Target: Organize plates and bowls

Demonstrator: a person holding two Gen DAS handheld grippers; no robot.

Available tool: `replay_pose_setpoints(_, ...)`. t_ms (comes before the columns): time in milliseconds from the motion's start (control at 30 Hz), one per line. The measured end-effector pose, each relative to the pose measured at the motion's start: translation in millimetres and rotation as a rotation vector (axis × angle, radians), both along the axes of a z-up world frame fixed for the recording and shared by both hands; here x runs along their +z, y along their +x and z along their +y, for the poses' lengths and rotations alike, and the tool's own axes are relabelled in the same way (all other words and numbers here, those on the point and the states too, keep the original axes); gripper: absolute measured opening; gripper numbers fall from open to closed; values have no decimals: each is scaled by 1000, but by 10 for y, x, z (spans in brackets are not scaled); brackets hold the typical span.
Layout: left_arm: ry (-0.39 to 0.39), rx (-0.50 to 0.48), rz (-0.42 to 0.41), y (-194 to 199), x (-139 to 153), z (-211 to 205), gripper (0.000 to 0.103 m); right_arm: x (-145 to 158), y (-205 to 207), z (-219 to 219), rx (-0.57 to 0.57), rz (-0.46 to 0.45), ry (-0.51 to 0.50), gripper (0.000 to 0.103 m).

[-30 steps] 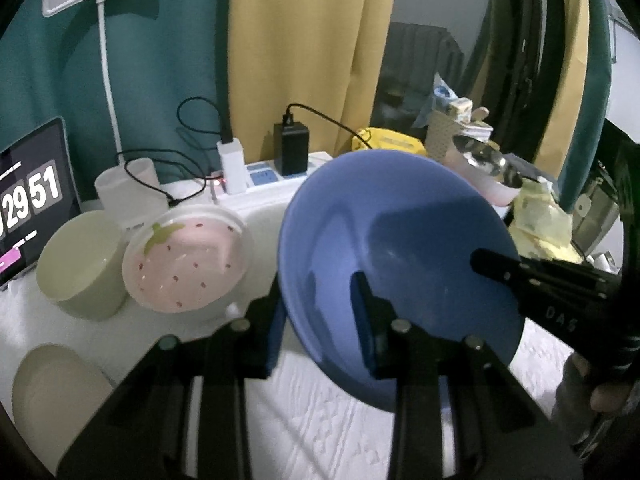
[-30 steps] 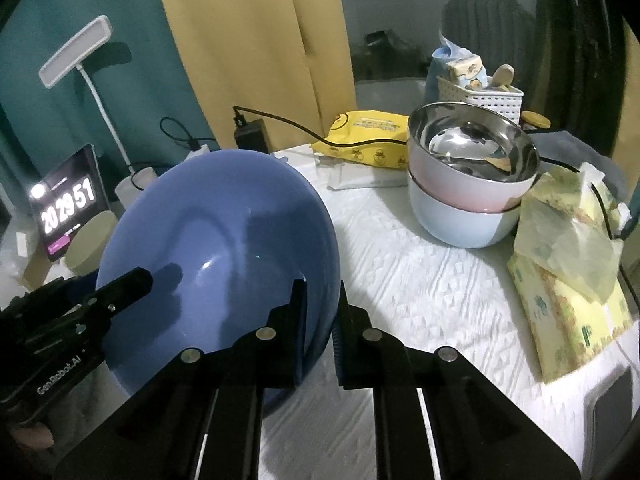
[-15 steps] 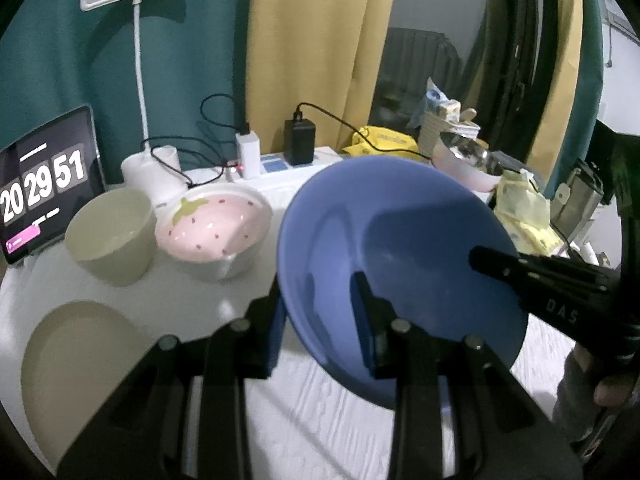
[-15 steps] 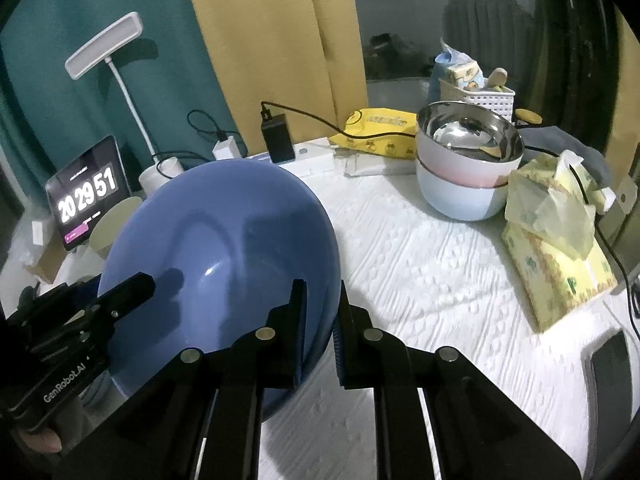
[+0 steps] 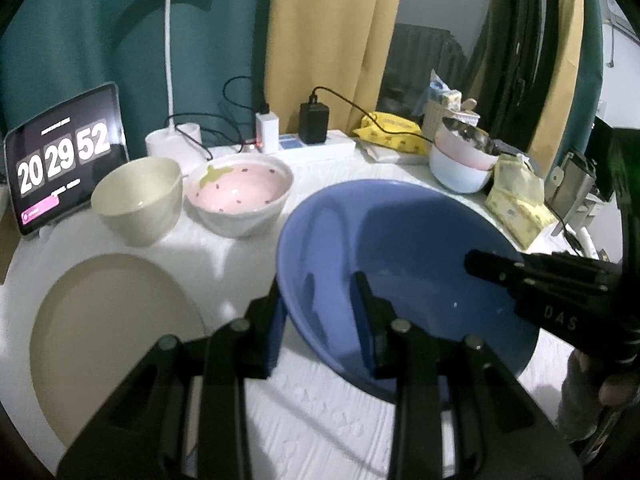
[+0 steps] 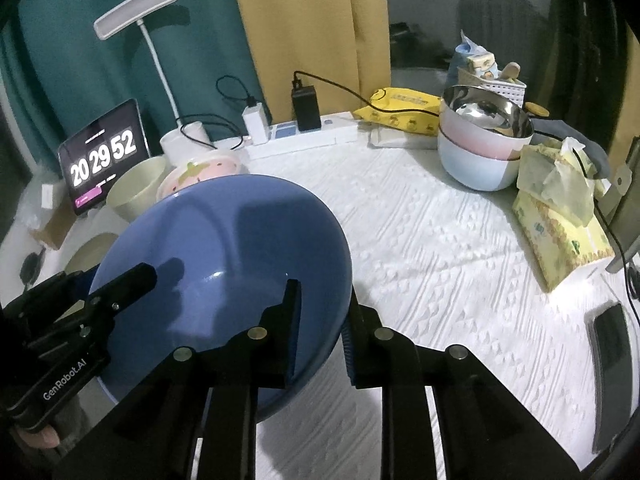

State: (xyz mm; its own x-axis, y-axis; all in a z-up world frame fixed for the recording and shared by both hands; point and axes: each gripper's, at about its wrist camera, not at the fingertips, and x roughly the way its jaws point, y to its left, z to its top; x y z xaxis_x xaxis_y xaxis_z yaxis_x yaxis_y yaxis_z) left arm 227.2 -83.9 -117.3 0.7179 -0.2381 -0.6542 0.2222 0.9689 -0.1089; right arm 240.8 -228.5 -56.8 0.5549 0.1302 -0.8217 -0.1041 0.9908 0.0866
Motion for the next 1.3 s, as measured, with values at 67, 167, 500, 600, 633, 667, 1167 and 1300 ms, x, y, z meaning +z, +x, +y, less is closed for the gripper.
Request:
replay_pose_setpoints(67,-3,3,4,-47,-12,37,32,-2,-40,36,4,2,-1,22)
replay_pose_setpoints(167,-4,8,9,-112,-27,90,32,-13,-91,91,10,11,-1,22)
replay_pose_setpoints(500,3,2,40,-222,-142,126,32,-67,-220,188,17,29,-13,27)
replay_pose_setpoints(600,14,-7,57,-221,-192,99,32,-75,-217,182,14,32,-22,28)
replay_pose_setpoints(633,18,-9,66,-221,-213,93,32,-83,-220,181,12,35,-25,28)
replay_pose_setpoints(667,21,-11,72,-219,-227,89,33,-92,-220,172,7,39,-25,28)
replay_pose_setpoints(1167,14,24,65,-278,-80,253,36,61,-194,156,2,8,-28,35)
replay_pose_setpoints(1300,7,40,37,-283,45,324,36,149,-157,126,-3,-12,-29,36)
